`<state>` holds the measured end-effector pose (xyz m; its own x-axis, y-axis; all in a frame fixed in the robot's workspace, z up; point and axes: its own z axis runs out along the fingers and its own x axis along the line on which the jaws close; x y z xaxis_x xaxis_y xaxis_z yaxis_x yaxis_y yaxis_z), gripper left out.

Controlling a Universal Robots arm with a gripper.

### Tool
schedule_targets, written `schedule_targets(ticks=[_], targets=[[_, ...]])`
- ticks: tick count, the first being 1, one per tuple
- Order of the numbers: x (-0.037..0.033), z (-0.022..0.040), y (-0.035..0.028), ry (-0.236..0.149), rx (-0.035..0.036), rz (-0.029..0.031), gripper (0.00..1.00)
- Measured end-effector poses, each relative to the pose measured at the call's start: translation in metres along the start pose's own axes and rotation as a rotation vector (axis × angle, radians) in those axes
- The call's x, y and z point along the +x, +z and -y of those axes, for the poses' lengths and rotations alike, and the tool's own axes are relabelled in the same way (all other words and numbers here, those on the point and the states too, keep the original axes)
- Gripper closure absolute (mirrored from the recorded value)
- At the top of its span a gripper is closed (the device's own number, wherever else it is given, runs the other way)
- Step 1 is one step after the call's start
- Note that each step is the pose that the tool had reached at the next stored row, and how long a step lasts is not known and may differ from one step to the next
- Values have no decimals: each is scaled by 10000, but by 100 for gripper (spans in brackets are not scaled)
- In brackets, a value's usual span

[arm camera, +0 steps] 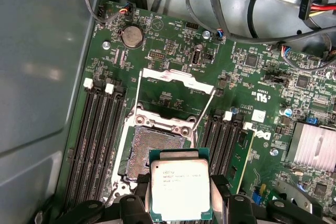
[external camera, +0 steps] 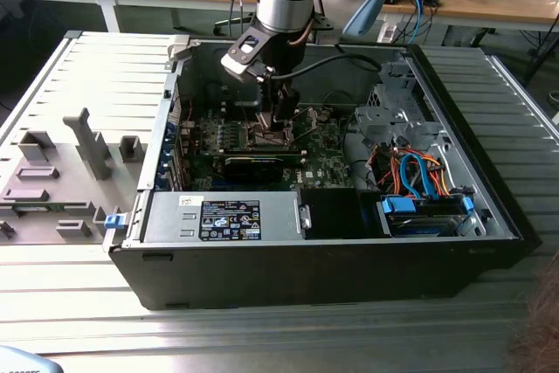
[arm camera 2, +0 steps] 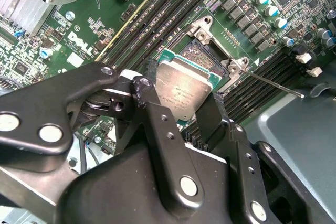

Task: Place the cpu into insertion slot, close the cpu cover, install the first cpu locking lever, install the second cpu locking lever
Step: 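Place the cpu into insertion slot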

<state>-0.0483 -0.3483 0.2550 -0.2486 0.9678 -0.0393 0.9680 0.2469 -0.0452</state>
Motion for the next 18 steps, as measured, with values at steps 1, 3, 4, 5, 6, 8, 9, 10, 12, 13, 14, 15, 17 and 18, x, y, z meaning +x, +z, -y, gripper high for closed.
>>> schedule_targets(ticks=[1, 3, 4, 5, 6, 8, 9, 10, 12, 13, 14, 15, 17, 18], targets=[[0, 0, 0, 18, 1, -1, 45], [0, 0, 0, 65, 3, -3, 45], [0, 0, 0, 74, 4, -3, 45], [0, 0, 1, 89, 4, -4, 45], [0, -1, 2, 98, 3, -5, 45], [0, 0, 2, 120, 5, -5, 45], [0, 0, 2, 131, 6, -5, 45], [0, 0, 2, 149, 7, -7, 45], [0, 0, 3, 181, 8, -8, 45], [0, 0, 4, 198, 9, -8, 45], [0, 0, 4, 217, 9, -10, 45], [0, 0, 5, 230, 9, -10, 45], [0, 0, 6, 264, 11, -12, 45], [0, -1, 6, 277, 11, -13, 45]])
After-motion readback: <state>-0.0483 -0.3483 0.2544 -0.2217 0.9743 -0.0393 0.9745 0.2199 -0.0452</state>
